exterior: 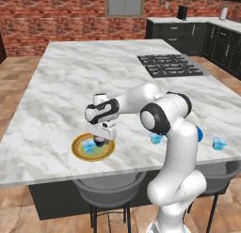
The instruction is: Place two yogurt containers on each plate.
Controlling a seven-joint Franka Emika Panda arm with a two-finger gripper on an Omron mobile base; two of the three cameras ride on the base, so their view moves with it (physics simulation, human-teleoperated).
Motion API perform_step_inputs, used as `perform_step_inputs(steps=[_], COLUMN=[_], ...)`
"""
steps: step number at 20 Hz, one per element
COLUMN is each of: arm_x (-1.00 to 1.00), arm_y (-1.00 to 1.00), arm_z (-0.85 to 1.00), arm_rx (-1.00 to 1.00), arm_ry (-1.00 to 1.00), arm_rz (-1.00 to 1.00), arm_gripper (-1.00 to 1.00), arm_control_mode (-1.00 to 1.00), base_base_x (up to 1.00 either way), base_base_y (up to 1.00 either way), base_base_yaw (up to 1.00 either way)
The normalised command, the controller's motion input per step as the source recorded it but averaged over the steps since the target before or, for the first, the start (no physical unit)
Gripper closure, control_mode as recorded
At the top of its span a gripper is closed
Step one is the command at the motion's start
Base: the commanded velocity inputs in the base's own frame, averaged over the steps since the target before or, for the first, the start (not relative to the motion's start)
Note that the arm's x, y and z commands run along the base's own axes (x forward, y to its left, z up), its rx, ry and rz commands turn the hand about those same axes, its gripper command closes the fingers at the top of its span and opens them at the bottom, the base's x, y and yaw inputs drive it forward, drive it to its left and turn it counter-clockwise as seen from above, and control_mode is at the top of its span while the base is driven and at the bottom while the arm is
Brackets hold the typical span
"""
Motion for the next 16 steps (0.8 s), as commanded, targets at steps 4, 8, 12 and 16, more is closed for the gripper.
perform_step_inputs(steps=[4,8,12,16], arm_x=[-0.02,-0.08,-0.06,0.00], arm_y=[0.01,0.00,-0.03,-0.17], arm_z=[-0.01,0.06,0.07,0.02], arm_rx=[0.00,0.00,0.00,-0.04], arm_ry=[-0.01,-0.07,-0.03,0.00], arm_rz=[0.00,0.00,0.00,0.00], arm_gripper=[-1.00,-1.00,-1.00,-1.00], arm_control_mode=[-1.00,-1.00,-1.00,-1.00], base_base_x=[0.00,0.00,0.00,0.00], base_base_y=[0.00,0.00,0.00,0.00], base_base_yaw=[0.00,0.00,0.00,0.00])
